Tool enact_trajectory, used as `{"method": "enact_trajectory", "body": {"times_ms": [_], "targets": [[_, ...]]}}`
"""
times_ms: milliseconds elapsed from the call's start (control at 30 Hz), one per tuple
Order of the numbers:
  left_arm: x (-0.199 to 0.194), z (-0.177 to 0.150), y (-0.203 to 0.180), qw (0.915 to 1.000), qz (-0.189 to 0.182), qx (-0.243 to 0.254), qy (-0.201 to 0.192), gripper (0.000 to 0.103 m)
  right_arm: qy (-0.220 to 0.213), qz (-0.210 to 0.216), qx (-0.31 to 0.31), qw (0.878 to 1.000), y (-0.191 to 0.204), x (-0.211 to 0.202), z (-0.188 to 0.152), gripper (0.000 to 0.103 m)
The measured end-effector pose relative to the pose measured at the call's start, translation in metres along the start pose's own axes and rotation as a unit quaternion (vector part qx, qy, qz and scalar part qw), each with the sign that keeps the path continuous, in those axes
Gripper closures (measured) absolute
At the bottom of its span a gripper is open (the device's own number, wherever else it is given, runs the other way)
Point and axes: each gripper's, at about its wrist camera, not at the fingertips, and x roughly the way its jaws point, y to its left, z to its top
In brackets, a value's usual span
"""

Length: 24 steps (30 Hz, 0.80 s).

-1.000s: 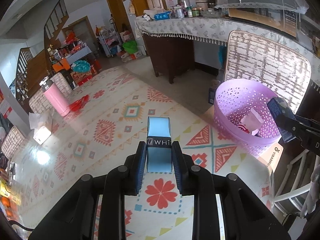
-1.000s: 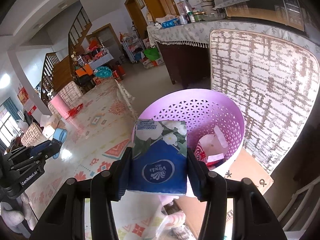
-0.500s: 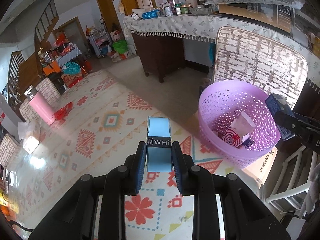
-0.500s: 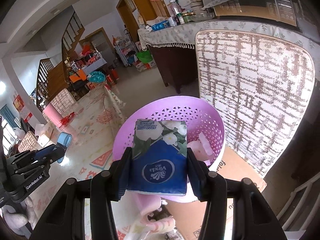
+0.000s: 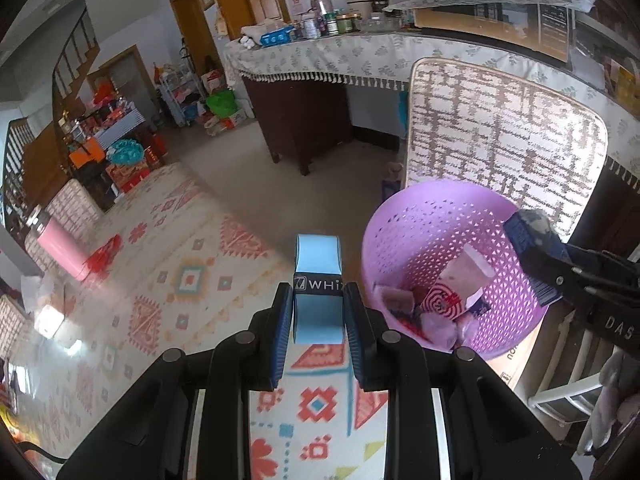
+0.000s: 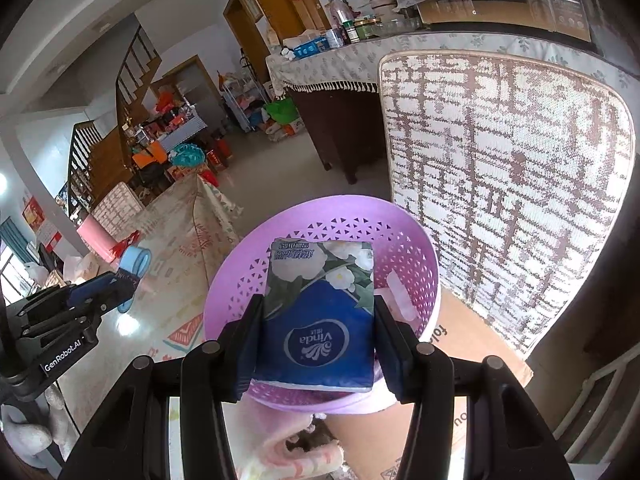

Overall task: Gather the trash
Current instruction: 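Carry the tissue pack and light-blue strap toward the purple basket, then lower both items into the basket and open both grippers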

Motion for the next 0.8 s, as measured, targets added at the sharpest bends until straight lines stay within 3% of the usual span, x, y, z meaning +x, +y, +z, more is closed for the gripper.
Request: {"method": "enact_trajectory", "body": {"times_ms": [400,800], "targets": [[0.024,0.030,-0.021,0.9994,-0.030,0.016,0.007,0.078,0.017,-0.009,-0.007,1.000,0.000,0.018,0.009,0.047],[0.040,0.027,-0.026,0.9985,-0.048,0.014,0.021,0.078,0.029,-0.007,0.016,0.999,-0.010,0.031,0.011,0.047]]}}
